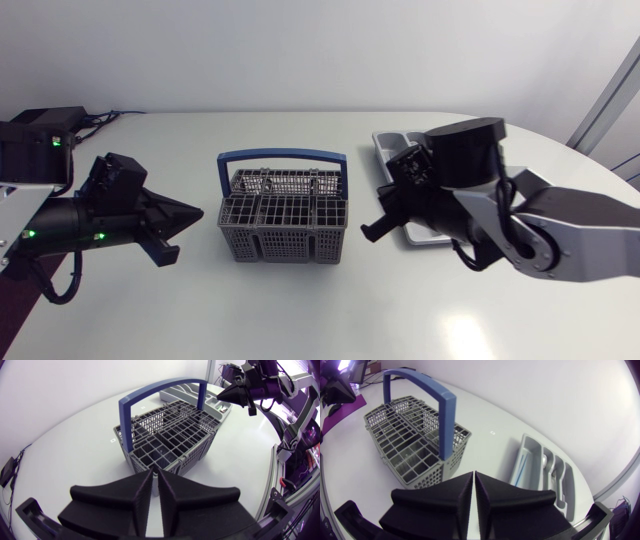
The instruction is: Unload the cutlery basket into the drawer organizer.
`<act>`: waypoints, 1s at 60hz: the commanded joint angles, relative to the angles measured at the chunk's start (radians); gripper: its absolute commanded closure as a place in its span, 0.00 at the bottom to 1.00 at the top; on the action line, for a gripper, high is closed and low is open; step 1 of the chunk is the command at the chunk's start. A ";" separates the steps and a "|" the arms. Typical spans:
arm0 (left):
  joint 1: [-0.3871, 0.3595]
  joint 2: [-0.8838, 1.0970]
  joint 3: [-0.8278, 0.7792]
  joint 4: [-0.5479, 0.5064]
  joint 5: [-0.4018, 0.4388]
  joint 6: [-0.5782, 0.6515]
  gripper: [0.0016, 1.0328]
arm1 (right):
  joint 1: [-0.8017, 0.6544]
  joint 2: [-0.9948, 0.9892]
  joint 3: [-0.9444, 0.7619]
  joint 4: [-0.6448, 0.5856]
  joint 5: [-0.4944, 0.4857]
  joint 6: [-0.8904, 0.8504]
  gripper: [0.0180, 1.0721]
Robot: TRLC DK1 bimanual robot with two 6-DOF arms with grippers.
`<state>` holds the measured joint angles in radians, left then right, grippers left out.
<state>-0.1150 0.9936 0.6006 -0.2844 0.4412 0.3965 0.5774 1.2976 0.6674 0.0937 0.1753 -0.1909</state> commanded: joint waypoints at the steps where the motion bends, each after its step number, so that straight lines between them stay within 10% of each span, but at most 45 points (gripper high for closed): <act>1: 0.023 -0.044 -0.024 -0.013 0.008 0.004 0.88 | -0.024 -0.101 -0.057 -0.023 0.036 -0.027 0.89; 18: 0.118 -0.162 -0.042 -0.016 0.013 0.002 0.84 | -0.105 -0.379 -0.177 -0.031 0.202 -0.084 0.85; 26: 0.135 -0.219 -0.053 -0.002 0.011 -0.022 0.74 | -0.168 -0.482 -0.201 -0.061 0.204 -0.117 0.57; 38: 0.175 -0.291 -0.071 0.007 0.002 -0.044 0.21 | -0.246 -0.604 -0.224 -0.089 0.204 -0.143 0.04; 41: 0.190 -0.303 -0.079 0.013 0.002 -0.050 0.02 | -0.263 -0.627 -0.229 -0.095 0.204 -0.145 0.04; 60: 0.324 -0.335 -0.119 0.060 0.004 -0.094 0.03 | -0.349 -0.761 -0.284 -0.114 0.201 -0.148 0.04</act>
<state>0.1802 0.6834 0.5137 -0.2447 0.4408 0.3397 0.2428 0.5716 0.4129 -0.0010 0.3683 -0.3214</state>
